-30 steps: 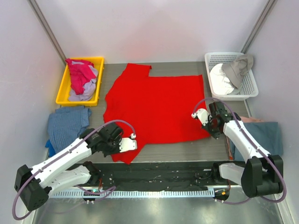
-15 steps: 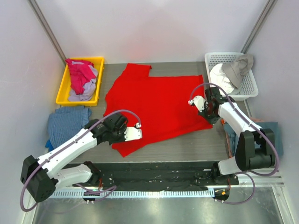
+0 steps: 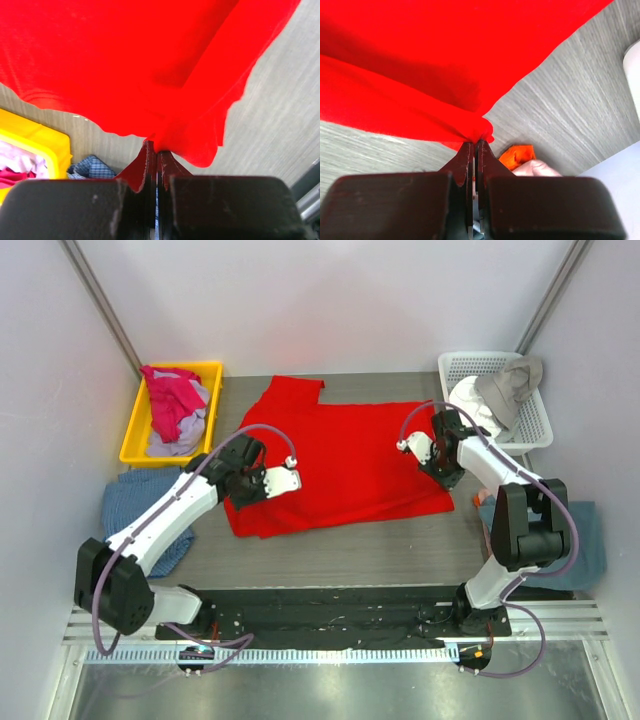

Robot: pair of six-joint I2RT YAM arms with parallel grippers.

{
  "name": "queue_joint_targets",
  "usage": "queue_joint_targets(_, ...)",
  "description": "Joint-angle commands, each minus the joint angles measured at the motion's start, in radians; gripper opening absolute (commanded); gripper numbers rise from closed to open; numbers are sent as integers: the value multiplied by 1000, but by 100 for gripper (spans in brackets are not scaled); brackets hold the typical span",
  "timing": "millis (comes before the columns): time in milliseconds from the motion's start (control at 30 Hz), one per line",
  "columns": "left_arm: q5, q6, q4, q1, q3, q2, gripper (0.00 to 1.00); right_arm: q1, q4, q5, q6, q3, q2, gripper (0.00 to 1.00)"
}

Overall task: Fold and stack the t-shirts
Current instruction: Fold the flattened tshirt in 1/3 of the way

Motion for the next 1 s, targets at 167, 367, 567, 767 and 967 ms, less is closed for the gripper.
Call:
queue_joint_targets(167,51,63,22,78,145,140,0,-38,11,8,-48,98,72,1)
queue_joint_targets(367,51,78,21,120,217,211,0,-59,11,1,-58,130,114,1)
queue_joint_targets(567,59,81,10,138,314,277,0,-67,11,-6,-65,141,137,1)
queue_joint_targets(767,69,86,-17,139,418,353,0,-69,11,-13,-61,152,141,1)
queue_joint_targets(967,66,89,-33,138,481,401,0,-69,2,-22,-57,173,147,1)
